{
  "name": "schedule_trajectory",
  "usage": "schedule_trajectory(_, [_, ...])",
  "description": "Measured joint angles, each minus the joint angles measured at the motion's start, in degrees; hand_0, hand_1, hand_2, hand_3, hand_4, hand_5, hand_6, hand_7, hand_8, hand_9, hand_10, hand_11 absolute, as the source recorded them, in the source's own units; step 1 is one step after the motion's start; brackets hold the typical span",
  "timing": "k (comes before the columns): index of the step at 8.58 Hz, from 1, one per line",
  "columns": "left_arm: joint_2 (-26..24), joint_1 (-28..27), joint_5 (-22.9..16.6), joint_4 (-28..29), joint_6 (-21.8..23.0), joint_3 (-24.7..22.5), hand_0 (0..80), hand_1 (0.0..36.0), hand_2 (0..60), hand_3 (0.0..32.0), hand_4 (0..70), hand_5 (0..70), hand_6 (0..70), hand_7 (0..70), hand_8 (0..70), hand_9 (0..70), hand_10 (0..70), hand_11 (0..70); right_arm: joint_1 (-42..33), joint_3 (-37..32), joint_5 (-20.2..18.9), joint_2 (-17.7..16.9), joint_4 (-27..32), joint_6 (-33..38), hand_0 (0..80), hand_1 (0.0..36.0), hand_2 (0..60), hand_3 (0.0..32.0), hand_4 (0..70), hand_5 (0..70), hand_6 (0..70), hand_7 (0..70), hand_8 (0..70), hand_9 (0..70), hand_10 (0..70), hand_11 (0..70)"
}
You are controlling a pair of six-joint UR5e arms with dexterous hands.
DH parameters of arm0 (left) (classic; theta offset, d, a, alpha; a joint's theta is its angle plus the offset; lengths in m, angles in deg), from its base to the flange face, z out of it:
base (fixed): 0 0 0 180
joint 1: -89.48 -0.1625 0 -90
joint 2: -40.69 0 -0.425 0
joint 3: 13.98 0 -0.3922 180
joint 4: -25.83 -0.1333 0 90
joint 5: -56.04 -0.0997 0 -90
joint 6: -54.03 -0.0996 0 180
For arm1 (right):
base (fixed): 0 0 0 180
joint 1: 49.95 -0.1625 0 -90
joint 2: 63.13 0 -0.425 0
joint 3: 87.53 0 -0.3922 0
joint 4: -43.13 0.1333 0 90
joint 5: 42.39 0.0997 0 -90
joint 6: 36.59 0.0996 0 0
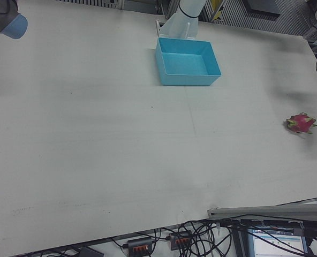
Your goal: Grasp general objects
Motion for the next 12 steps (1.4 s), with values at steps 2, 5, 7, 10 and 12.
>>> schedule_trajectory(2, [0.00, -0.66, -0.34, -0.51, -0.03, 2.00, 59.9, 23.9, 1.8, 9.6, 3.0, 0.0, 0.0, 0.1, 0.0, 0.0, 0.5, 3.7, 0.00, 0.00, 0.00, 0.00, 0.00, 0.00, 0.0, 0.0, 0.0, 0.0, 0.0, 0.0, 0.0, 0.0, 0.0, 0.0, 0.0, 0.0])
schedule_trajectory(5, [0.00, -3.26, -0.48, -1.28, 0.53, 2.85, 60.3, 24.2, 2.0, 9.8, 3.3, 0.0, 0.0, 0.4, 0.0, 0.0, 0.5, 3.7, 0.00, 0.00, 0.00, 0.00, 0.00, 0.00, 0.0, 0.0, 0.0, 0.0, 0.0, 0.0, 0.0, 0.0, 0.0, 0.0, 0.0, 0.0])
schedule_trajectory(7, [-0.17, -4.55, -0.19, -1.19, 0.68, 3.02, 60.9, 24.8, 2.6, 10.4, 3.0, 0.0, 0.0, 0.5, 0.0, 0.0, 0.4, 3.5, 0.00, 0.00, 0.00, 0.00, 0.00, 0.00, 0.0, 0.0, 0.0, 0.0, 0.0, 0.0, 0.0, 0.0, 0.0, 0.0, 0.0, 0.0])
schedule_trajectory(10, [-0.22, -4.92, 0.19, -0.43, 0.40, 3.08, 61.6, 25.5, 3.6, 11.8, 2.3, 0.0, 0.0, 1.0, 0.0, 0.0, 0.4, 3.6, 0.00, 0.00, 0.00, 0.00, 0.00, 0.00, 0.0, 0.0, 0.0, 0.0, 0.0, 0.0, 0.0, 0.0, 0.0, 0.0, 0.0, 0.0])
schedule_trajectory(12, [0.01, -4.95, 0.65, 0.14, 0.53, 3.05, 61.0, 25.4, 4.4, 11.0, 2.7, 0.0, 0.0, 1.7, 0.0, 0.0, 0.4, 3.6, -0.02, 0.00, 0.00, 0.00, 0.00, 0.00, 0.0, 0.0, 0.0, 0.0, 0.0, 0.0, 0.0, 0.0, 0.0, 0.0, 0.0, 0.0])
